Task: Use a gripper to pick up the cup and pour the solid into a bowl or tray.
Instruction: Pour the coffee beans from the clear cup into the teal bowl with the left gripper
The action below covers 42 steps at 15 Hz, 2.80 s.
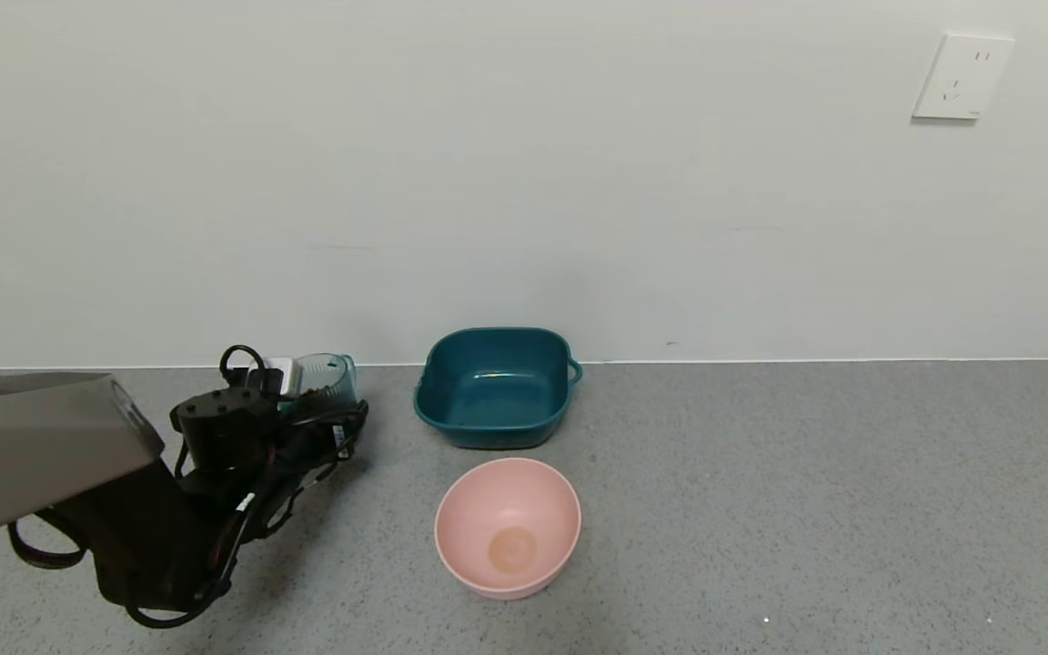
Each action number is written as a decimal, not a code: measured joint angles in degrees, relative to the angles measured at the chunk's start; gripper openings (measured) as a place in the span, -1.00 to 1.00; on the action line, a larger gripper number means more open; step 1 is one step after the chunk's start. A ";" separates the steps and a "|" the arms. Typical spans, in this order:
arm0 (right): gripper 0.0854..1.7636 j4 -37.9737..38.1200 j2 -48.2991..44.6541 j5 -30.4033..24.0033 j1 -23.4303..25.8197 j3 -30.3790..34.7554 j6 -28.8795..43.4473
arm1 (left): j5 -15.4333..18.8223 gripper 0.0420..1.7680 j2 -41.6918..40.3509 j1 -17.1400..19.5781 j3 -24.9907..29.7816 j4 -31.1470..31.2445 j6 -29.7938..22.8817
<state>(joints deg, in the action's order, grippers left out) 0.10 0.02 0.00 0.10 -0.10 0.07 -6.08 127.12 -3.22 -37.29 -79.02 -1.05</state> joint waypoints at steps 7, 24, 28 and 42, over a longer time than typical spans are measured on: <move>0.94 0.00 0.00 0.00 0.00 0.02 0.02 | -5.29 0.48 -19.24 -2.58 -2.51 23.06 9.51; 0.94 0.00 0.00 0.00 0.00 0.00 0.02 | -20.76 0.48 -17.14 -11.56 -26.21 39.50 37.07; 0.94 0.00 0.00 0.00 0.00 0.00 0.02 | -22.72 0.48 -12.96 -13.84 -30.10 42.80 40.41; 0.94 0.00 0.00 0.00 0.00 0.02 0.02 | -28.45 0.48 -3.80 -17.92 -35.94 43.39 57.72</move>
<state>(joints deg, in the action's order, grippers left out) 0.10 0.02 0.00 0.10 -0.07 0.10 -34.54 123.32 -21.14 -73.23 -35.63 56.67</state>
